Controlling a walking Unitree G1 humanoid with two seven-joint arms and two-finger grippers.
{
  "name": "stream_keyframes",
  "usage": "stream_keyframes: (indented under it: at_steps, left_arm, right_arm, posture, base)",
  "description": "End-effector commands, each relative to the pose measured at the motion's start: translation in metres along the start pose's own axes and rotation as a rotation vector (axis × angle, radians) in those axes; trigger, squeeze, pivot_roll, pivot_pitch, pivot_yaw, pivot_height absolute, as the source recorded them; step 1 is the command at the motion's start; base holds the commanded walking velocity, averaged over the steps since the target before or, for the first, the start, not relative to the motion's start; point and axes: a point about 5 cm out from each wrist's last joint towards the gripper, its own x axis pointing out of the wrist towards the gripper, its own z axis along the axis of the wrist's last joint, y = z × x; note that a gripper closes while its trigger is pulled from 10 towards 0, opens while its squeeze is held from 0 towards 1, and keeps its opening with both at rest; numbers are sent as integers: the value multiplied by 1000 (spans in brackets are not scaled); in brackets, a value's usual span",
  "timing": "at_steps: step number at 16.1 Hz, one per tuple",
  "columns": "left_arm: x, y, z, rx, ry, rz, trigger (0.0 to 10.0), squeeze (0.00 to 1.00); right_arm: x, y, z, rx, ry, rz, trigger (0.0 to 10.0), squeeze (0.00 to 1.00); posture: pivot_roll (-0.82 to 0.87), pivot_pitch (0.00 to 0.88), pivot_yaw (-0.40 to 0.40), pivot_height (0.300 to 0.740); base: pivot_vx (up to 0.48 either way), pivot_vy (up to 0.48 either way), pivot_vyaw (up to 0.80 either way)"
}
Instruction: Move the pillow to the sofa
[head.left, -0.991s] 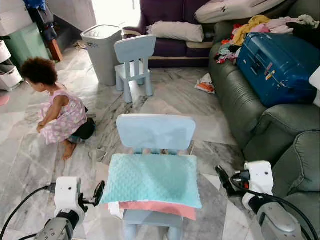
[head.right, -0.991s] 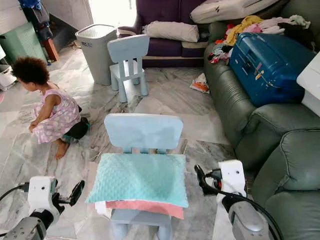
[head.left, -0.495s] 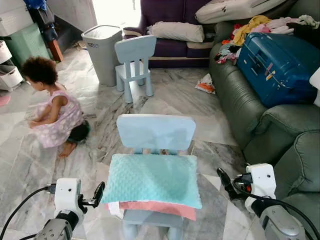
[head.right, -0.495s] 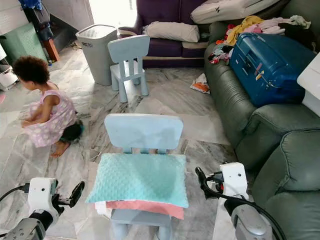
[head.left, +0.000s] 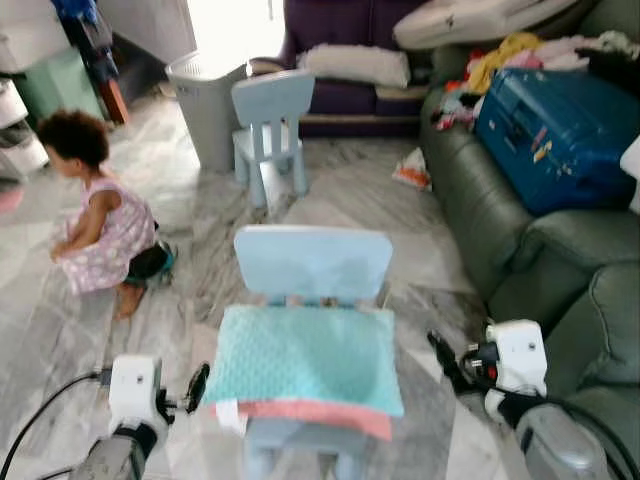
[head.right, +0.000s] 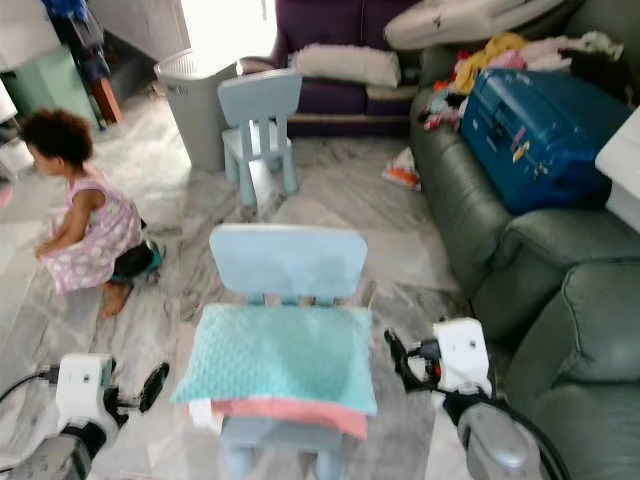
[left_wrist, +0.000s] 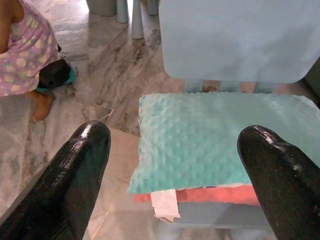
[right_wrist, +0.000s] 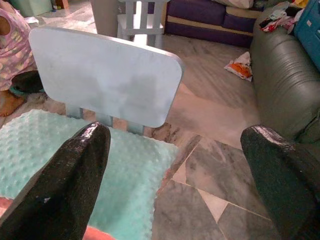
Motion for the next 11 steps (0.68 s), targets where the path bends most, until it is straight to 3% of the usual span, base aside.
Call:
stream_keyframes:
  at_steps: [1,9,11]
  left_arm:
    - [-1,1,0,12,4,0,10000,0]
    - [-2,5,3,28,-5,26,10000,0]
    - [-3,11,5,79,-14,87,10000,0]
  right_arm:
    - [0,1,4,-6,-8,4,10000,0]
    - [5,2,10,-16,-16,10,10000,0]
    - [7,1,10,-23,-17,11,10000,0]
  posture:
    - [-105,0,-1,643]
    - [-99,0,-1,554]
    - [-98,0,0,526]
  base:
    - [0,0,0]
    - [0,0,0]
    - [0,0,0]
